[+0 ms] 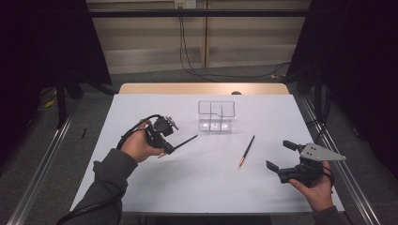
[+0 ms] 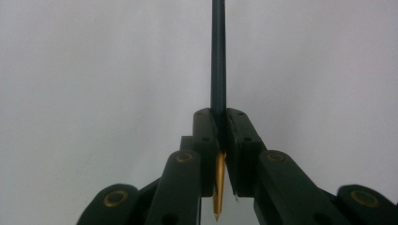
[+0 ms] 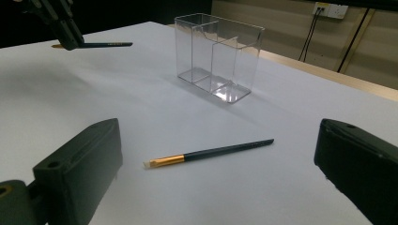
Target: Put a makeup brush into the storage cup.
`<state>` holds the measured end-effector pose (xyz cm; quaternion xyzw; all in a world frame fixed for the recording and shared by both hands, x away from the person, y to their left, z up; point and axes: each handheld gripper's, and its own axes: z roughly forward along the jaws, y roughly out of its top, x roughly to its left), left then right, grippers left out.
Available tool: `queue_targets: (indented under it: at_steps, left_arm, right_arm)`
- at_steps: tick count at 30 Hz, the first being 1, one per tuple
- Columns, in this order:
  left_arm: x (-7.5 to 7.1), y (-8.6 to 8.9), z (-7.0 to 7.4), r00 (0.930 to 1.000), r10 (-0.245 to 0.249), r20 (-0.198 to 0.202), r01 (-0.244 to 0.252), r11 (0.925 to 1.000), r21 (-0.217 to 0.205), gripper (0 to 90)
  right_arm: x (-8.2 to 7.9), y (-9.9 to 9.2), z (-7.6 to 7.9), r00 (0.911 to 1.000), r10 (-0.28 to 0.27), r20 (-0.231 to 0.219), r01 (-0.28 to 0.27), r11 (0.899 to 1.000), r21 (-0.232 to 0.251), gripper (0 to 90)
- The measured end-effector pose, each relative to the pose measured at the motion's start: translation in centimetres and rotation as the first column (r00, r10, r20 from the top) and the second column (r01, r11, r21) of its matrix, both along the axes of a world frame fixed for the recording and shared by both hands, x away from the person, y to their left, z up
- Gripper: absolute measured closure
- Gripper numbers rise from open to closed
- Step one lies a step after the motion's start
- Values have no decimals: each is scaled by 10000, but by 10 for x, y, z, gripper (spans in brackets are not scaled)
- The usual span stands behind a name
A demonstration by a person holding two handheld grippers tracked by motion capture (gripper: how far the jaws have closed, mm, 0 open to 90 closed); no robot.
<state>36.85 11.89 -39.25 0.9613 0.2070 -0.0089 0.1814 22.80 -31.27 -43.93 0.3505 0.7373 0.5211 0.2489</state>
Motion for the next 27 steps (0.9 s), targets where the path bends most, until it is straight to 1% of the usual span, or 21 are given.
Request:
queue_targets:
  at_steps: [1, 2, 4, 5, 6, 7, 8, 9, 10, 12, 13, 14, 16, 17, 19, 20, 21, 23, 24, 25, 27]
  left_arm:
    - [0, -1, 0, 10000, 16, -64, -16, 10000, -67, 833]
    - [-1, -2, 0, 10000, 48, 30, -48, 10000, 7, 833]
    - [-1, -4, 1, 10000, -66, 26, 66, 10000, -30, 833]
    - [-2, -6, 1, 10000, -41, 8, 41, 10000, -62, 833]
    - [-1, -6, 2, 9998, -206, 6, 206, 9998, 28, 833]
    - [-2, -7, 2, 9999, -126, 115, 128, 9998, -140, 833]
    - [-2, -8, 3, 9998, -208, 44, 209, 9997, -122, 833]
    - [-3, -10, 3, 9999, -130, 40, 131, 9998, -141, 833]
    - [-2, -11, 3, 9996, -285, 23, 285, 9995, -114, 833]
    - [-2, -14, 4, 9996, -264, -22, 264, 9996, -139, 833]
    - [-2, -15, 4, 9993, -376, -14, 376, 9993, -67, 834]
    - [-3, -17, 4, 9992, -387, 78, 388, 9991, -142, 834]
    - [-3, -20, 6, 9985, -551, -37, 551, 9984, -106, 833]
    - [-3, -22, 6, 9982, -594, 73, 595, 9982, -109, 833]
    - [-3, -25, 8, 9975, -713, -11, 712, 9974, -58, 833]
    - [-4, -27, 8, 9978, -656, 91, 658, 9977, -145, 833]
    - [-4, -28, 9, 9975, -705, -4, 705, 9975, -68, 833]
    - [-4, -31, 10, 9973, -728, 89, 730, 9972, -157, 833]
    - [-3, -32, 11, 9955, -950, 50, 950, 9955, -55, 833]
    - [-4, -34, 11, 9967, -808, 60, 809, 9966, -168, 833]
    - [-4, -36, 12, 9954, -955, 58, 956, 9953, -139, 833]
  right_arm:
    - [1, 0, 0, 10000, -31, -26, 31, 10000, 69, 6]
    - [1, 1, 0, 10000, -42, -85, 43, 10000, 89, 6]
    - [2, 2, 0, 9999, 117, -100, -117, 9999, 23, 6]
    - [2, 3, 1, 9999, 29, -103, -29, 10000, -28, 7]
    - [3, 3, 1, 9999, 118, -100, -119, 9999, -74, 7]
    - [3, 4, 2, 9999, 105, -110, -106, 9999, -111, 7]
    - [4, 4, 3, 9998, 160, -103, -162, 9997, -193, 7]
    - [5, 4, 3, 9998, 188, -110, -191, 9996, -221, 8]
    - [5, 3, 3, 9994, 249, -227, -253, 9995, -205, 8]
    - [8, 3, 3, 9994, 201, -285, -210, 9993, -299, 8]
    - [9, 3, 3, 9992, 231, -336, -239, 9994, -233, 8]
    - [10, 2, 2, 9991, 202, -360, -213, 9993, -299, 8]
    - [12, 2, 3, 9990, 215, -398, -229, 9991, -364, 7]
    - [13, 2, 3, 9985, 239, -483, -256, 9990, -358, 7]
    - [15, 2, 3, 9979, 317, -561, -341, 9985, -428, 7]
    - [17, 2, 4, 9977, 344, -585, -371, 9983, -456, 7]
    - [18, 2, 4, 9974, 338, -630, -371, 9980, -510, 7]
    - [20, 2, 3, 9965, 352, -753, -399, 9973, -620, 7]
    - [22, 2, 3, 9960, 438, -775, -485, 9971, -594, 7]
    - [23, 2, 3, 9952, 453, -868, -507, 9969, -603, 7]
    - [24, 3, 3, 9945, 484, -930, -554, 9957, -743, 7]
